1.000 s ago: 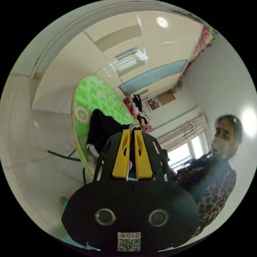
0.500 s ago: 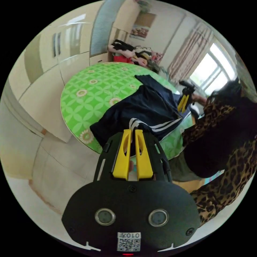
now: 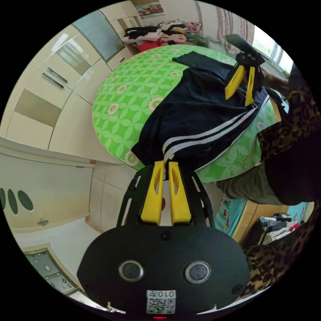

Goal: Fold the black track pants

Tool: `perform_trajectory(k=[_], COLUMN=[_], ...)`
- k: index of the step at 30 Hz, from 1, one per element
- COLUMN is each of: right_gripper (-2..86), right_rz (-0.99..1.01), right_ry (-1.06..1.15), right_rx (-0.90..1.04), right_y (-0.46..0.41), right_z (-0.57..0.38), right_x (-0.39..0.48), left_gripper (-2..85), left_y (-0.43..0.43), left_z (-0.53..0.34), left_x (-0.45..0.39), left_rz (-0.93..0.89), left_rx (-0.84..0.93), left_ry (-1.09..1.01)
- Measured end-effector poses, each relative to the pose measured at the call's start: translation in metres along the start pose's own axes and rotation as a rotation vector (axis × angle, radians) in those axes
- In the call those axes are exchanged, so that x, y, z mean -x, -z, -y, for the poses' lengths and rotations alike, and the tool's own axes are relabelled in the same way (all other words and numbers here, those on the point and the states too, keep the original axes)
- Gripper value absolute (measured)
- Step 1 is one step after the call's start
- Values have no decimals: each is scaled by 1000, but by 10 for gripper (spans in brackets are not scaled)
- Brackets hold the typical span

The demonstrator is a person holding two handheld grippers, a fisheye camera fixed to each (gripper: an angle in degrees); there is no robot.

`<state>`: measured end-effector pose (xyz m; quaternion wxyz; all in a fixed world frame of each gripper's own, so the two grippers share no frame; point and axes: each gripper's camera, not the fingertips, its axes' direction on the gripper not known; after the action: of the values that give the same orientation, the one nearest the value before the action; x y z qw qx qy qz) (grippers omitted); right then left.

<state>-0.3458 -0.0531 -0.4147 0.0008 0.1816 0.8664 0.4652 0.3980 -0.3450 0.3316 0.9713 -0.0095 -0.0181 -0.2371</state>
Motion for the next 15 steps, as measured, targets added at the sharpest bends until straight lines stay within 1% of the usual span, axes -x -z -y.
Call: perform_trajectory(k=[2,5,8,10,11,12,13,14,15], right_gripper=[132,117,82,55,45,43,41,40,40], right_rz=[-124,-273,-345,-438,-451,-431,-346,-222,-158], right_ry=[107,219,275,262,241,220,175,127,103], right_rx=[-13,-40,12,48,52,55,69,79,77], right_y=[-24,-60,-102,-125,-131,-132,-134,-133,-133], right_z=[46,90,120,129,129,129,128,126,125], right_x=[30,62,76,75,71,66,53,36,27], left_gripper=[2,2,1,1,0,-1,-2,-2,-3], left_y=[5,12,18,16,12,12,14,19,22], left_z=[-2,-5,-8,-14,-21,-34,-43,-67,-96], left_x=[-3,-6,-9,-7,-4,1,5,17,36], left_rz=[2,-7,0,11,22,60,85,109,89], left_rx=[-25,-34,-42,-26,9,27,19,-10,-44], left_ry=[6,1,-19,-23,-16,16,41,112,233])
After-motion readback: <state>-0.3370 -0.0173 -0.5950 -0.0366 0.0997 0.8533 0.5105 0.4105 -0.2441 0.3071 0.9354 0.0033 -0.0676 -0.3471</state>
